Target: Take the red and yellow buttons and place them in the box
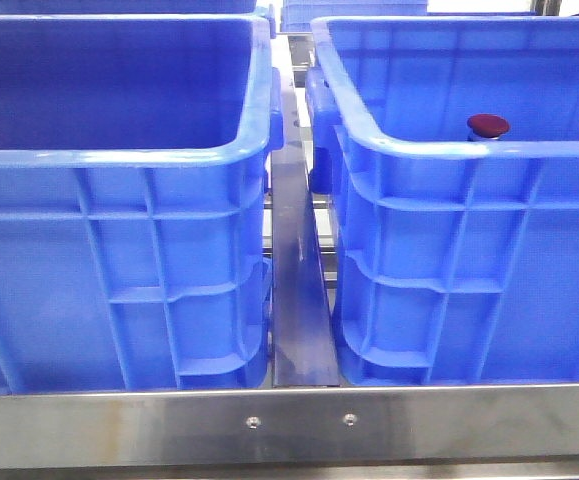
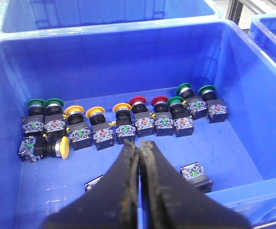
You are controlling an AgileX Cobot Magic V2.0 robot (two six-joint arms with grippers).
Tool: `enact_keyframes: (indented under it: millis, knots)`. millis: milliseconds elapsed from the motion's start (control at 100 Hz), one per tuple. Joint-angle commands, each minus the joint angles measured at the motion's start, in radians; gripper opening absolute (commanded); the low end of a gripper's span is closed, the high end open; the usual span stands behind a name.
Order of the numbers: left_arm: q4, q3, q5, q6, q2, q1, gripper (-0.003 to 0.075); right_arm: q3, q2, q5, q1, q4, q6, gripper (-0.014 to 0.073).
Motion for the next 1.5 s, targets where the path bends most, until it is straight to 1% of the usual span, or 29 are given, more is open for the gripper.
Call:
enact_keyframes:
  millis: [0, 80, 200, 300, 350, 420, 680, 780, 820, 1080, 1490]
  knots:
    - [-0.006, -0.026, -0.08, -0.006, 0.008, 0.002, -0.0019, -0.011, -0.088, -0.061, 0.05, 0.107, 0.005, 0.0453]
    - [-0.006, -0.026, -0.08, -0.006, 0.008, 0.002, -0.0019, 0.012, -0.149, -0.119, 0.101, 0.107, 0.005, 0.0453]
    - [-0.006, -0.026, -0.08, -0.006, 0.008, 0.002, -0.0019, 0.063, -0.234, -0.15, 0.156, 0.107, 0.005, 0.0453]
    - [-0.006, -0.026, -0.08, -0.006, 0.008, 0.002, -0.0019, 0.116, -0.31, -0.154, 0.172, 0.107, 0.005, 0.0452]
    - [-0.006, -0.026, -0.08, -0.006, 0.008, 0.002, -0.0019, 0.144, -0.345, -0.155, 0.174, 0.107, 0.005, 0.0437]
    - [-0.006, -0.026, -0.08, -0.006, 0.008, 0.002, -0.0019, 0.181, -0.391, -0.155, 0.174, 0.107, 0.005, 0.0375]
    - [-0.006, -0.026, -0.08, -0.006, 0.008, 0.002, -0.0019, 0.279, -0.486, -0.153, 0.174, 0.107, 0.005, 0.0026]
    - [-0.006, -0.026, -0.08, -0.006, 0.008, 0.002, -0.0019, 0.293, -0.487, -0.153, 0.174, 0.107, 0.005, -0.0075]
    - [-0.006, -0.026, -0.08, -0.006, 0.008, 0.002, -0.0019, 0.298, -0.487, -0.148, 0.174, 0.107, 0.005, -0.0065]
    - [-0.006, -0.026, -0.08, -0.006, 0.008, 0.002, -0.0019, 0.301, -0.486, -0.115, 0.174, 0.107, 0.005, -0.0069]
    - [-0.006, -0.026, -0.08, -0.006, 0.008, 0.002, -0.0019, 0.301, -0.486, -0.113, 0.174, 0.107, 0.005, -0.0069]
